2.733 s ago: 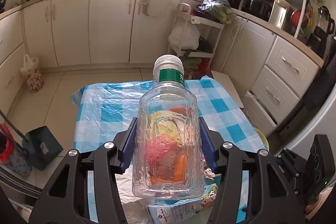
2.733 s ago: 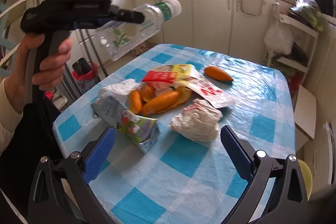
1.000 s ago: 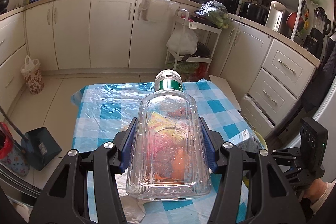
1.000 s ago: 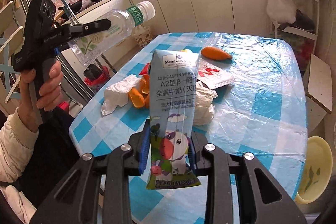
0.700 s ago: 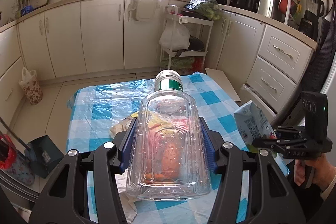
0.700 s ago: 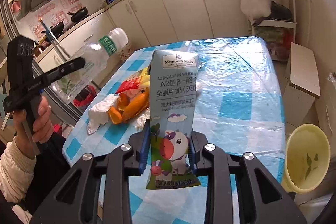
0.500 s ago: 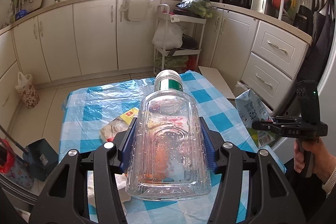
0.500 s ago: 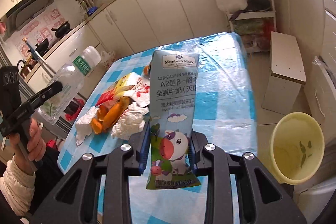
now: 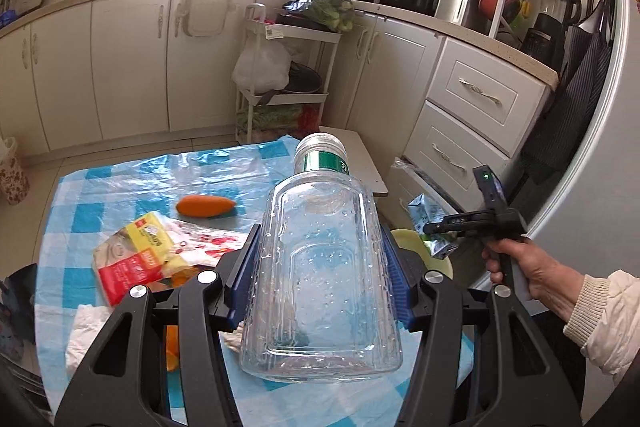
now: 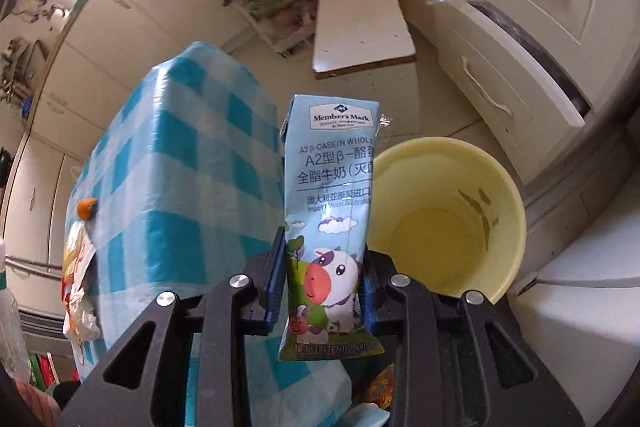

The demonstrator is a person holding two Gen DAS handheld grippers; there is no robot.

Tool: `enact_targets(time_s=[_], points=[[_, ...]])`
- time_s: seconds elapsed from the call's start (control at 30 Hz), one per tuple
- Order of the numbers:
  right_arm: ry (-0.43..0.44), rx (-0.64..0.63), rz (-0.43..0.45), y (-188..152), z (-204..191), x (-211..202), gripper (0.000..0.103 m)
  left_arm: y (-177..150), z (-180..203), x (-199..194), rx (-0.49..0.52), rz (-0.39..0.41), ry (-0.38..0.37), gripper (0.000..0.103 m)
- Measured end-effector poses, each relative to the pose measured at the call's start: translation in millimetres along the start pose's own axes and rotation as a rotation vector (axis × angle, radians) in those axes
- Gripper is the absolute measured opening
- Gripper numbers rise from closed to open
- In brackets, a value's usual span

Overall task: Collect trash
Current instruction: 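Carry both items to the yellow bucket and release them from both grippers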

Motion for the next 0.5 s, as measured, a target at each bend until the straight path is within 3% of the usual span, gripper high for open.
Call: enact_targets(time_s=[0.1, 0.2, 0.33, 0.5], points=[[-0.018, 0.053, -0.05, 0.2, 23.4, 14.5, 0.038, -0.8, 28.3, 17.2, -0.002, -0.019, -0.037, 0.053], [-0.025, 0.116, -0.032, 6.7, 39.8, 13.3, 0.045, -3.9, 62.2, 39.4, 0.006, -0.047, -0.072, 0.053], [0.03, 0.165, 0.155, 31.2, 36.2, -30.7, 0.06, -13.2, 113.8, 74.3, 0.033, -0.098, -0.126, 0.053], [0.049, 0.107, 0.456, 58.3, 20.9, -103.9, 0.077, -23.9, 175.7, 126.9, 0.054, -0.176, -0.172, 0.053]])
Point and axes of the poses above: each gripper's, at about its wrist camera, not at the fingertips, and x roughly the way its jaws point, z to its right, y to its top, the point moved 10 cm from there along x, roughly the way its jaws point, and after that the axes turned 8 degrees about y, right-handed, at the moved point
